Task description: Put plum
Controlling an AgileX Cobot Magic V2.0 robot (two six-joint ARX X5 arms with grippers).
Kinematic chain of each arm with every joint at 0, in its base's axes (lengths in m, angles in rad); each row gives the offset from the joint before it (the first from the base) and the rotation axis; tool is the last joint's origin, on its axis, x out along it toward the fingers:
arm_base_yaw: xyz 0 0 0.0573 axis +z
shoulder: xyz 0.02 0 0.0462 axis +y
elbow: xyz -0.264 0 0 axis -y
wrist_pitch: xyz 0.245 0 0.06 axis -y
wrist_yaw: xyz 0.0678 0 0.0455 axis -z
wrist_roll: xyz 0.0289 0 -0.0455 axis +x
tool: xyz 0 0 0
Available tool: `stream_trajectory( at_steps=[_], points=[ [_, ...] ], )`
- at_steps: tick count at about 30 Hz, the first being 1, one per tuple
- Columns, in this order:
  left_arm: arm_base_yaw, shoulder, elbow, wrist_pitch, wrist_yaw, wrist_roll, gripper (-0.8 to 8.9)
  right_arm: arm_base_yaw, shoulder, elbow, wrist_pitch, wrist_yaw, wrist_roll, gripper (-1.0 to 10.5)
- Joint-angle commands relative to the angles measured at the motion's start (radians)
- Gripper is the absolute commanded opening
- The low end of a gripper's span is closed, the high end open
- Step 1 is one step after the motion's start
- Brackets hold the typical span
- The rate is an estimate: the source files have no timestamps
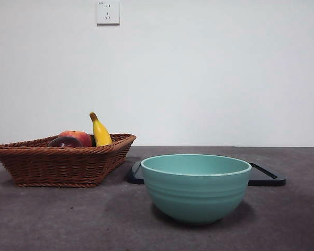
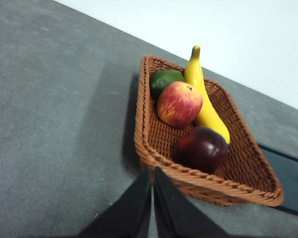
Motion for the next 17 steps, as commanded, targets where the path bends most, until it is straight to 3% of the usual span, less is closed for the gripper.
stream_trajectory(
  at_steps=[1, 7, 13, 17],
  points=[
    [0.002, 0.005, 0.052, -0.015, 0.002, -0.009, 0.10, -0.001, 0.002, 0.060, 0.003, -0.009, 0.032, 0.1],
    [0.002, 0.052, 0.176, -0.062, 0.002, -0.004, 0.09, -0.001, 0.057, 0.211, -0.127, -0.040, 0.018, 0.1],
    [0.001, 0.182, 0.343, -0.172, 0.064, 0.066, 0.09, -0.001, 0.177, 0.381, -0.242, -0.185, -0.032, 0.1],
    [0.000, 0.300, 0.457, -0.245, 0.169, 0.151, 0.10, -0.001, 0.288, 0.508, -0.348, -0.288, -0.080, 0.1]
  ],
)
